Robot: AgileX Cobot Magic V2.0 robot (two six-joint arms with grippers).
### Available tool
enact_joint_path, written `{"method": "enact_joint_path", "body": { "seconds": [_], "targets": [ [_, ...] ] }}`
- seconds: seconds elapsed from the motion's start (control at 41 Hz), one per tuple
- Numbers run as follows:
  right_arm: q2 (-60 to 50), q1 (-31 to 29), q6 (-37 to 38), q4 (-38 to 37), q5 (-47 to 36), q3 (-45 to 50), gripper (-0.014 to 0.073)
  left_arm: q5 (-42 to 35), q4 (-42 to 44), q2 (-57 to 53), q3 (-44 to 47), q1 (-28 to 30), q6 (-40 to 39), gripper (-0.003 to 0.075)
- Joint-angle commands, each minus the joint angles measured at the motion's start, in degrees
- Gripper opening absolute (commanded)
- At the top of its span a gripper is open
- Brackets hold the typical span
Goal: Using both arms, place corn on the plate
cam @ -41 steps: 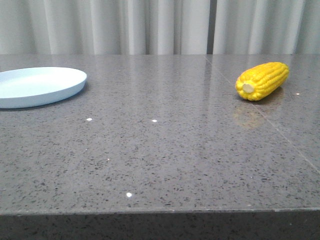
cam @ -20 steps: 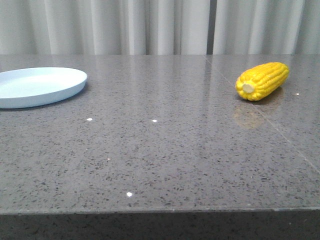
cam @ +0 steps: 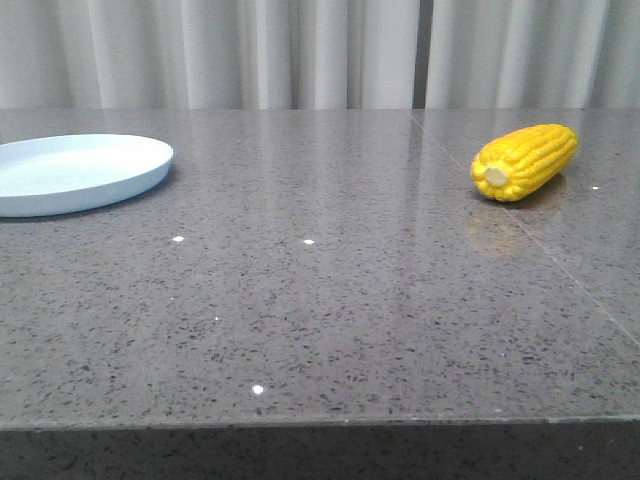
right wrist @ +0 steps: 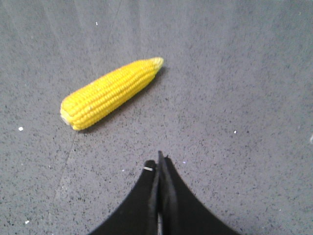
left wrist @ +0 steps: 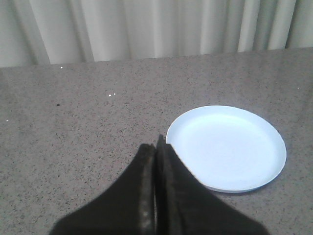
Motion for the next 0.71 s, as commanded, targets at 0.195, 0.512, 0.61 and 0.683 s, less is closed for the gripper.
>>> {"method": "enact_joint_path", "body": {
  "seconds": [0.195,0.512,0.61,0.683],
  "targets": [
    [4.5,-0.3,-0.6,-1.5,-2.2,-1.9,0.0053,-1.9,-0.4,3.2,-1.9,-0.5,-0.4,0.0017],
    [4.9,-0.3,-0.6,-2.1,-2.0,-1.9,0.0627,-0.8,-0.4,5.0,-2.0,-0.5,-0.4,0.0573],
    [4.9,-0.3,-0.6,-2.1,-2.0,-1.9,0.0624,0.8,-0.4,7.4,-3.6,-0.5,-0.4,0.0564],
    [4.9,-0.3,-0.6,-2.1,-2.0,-1.9,0.0624,3.7,-0.4,10.5,-5.3,-0.5,-0.4,0.0564]
  ]
}}
